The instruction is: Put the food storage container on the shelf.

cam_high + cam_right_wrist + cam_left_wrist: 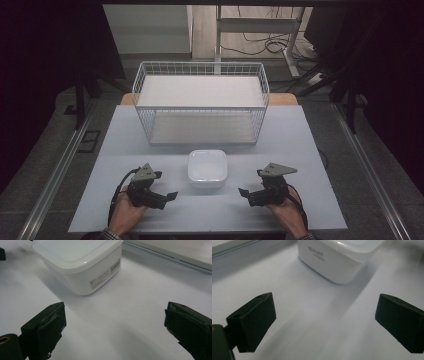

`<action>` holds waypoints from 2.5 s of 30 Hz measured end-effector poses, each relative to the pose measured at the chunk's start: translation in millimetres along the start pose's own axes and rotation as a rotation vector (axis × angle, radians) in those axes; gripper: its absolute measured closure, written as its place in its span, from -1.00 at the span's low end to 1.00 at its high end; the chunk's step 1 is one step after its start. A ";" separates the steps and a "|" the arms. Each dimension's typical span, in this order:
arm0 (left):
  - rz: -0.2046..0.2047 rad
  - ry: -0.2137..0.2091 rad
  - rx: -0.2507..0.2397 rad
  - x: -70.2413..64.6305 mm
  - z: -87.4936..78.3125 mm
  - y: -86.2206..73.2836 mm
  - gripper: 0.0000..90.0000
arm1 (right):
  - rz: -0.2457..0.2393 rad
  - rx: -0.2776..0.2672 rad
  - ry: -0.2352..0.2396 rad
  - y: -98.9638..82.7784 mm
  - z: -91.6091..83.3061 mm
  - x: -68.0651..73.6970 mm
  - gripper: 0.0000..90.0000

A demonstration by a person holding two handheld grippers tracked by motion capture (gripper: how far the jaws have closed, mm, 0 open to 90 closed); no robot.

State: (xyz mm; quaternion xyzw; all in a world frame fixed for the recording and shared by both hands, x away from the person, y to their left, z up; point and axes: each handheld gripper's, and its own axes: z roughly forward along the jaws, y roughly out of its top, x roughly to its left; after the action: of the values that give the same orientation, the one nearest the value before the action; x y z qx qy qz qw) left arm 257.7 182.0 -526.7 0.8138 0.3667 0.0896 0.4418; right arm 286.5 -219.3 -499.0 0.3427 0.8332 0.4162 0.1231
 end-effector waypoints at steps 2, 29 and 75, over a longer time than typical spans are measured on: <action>0.000 -0.006 -0.003 0.4 0.5 3.3 -0.93 | 0.013 -0.008 0.003 2.0 0.3 -0.7 -0.92; -0.030 -0.052 0.019 10.4 30.2 69.9 -0.70 | 0.152 0.071 0.111 56.0 31.9 -4.9 -0.67; -0.216 -0.114 -0.088 0.4 5.8 81.4 0.78 | 0.208 -0.048 0.089 79.1 13.6 13.8 0.75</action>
State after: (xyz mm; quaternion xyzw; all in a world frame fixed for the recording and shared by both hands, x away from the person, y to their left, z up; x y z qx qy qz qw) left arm 302.8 150.8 -466.4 0.7531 0.4222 0.0110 0.5045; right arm 320.1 -168.6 -444.8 0.4056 0.7875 0.4613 0.0504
